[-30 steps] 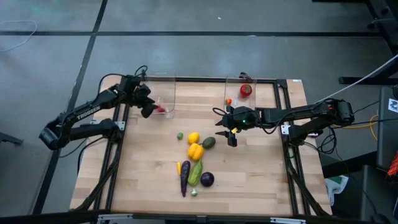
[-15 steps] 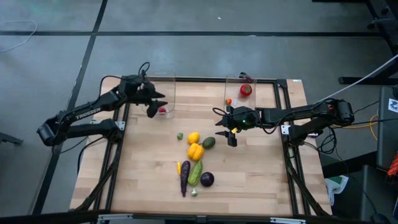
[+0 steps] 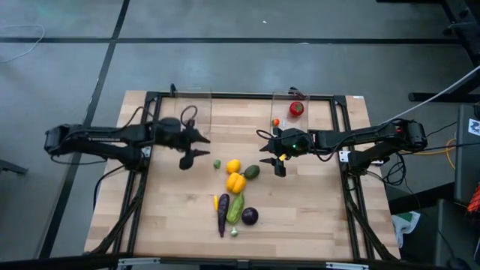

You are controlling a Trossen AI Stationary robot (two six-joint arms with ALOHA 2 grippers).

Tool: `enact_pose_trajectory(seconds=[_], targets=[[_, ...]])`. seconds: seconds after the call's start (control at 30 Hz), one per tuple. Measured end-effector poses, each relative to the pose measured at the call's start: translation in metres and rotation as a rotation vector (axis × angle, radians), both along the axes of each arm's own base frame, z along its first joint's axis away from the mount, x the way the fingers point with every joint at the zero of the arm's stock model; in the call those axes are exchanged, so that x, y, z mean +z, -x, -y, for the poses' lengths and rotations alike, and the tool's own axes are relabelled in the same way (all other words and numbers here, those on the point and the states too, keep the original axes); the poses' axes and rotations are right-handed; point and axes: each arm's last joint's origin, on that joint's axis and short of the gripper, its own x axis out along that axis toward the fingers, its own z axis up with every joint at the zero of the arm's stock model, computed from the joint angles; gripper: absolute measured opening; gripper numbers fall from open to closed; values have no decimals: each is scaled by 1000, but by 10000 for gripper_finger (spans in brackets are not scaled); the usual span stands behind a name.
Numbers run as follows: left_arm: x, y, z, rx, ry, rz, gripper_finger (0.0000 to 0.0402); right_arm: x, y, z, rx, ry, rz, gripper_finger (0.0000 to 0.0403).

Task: Sort produce into baskets
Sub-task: Put the green chili pepper into the left transparent bin

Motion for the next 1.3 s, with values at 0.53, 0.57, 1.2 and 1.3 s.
enact_pose_trajectory(seconds=[0.53,0.57,1.2,1.3], targets=[[-39,-41,40,137,319,-89,225,0,0,0,0,0,0,193],[-44,-42,40,145,332,-111,230,0,0,0,0,0,0,193],[-92,-55,36,240,116,-306,253,0,0,0,0,0,0,193],[-96,-56,35,249,117,-325,253,0,0,0,0,0,0,193]])
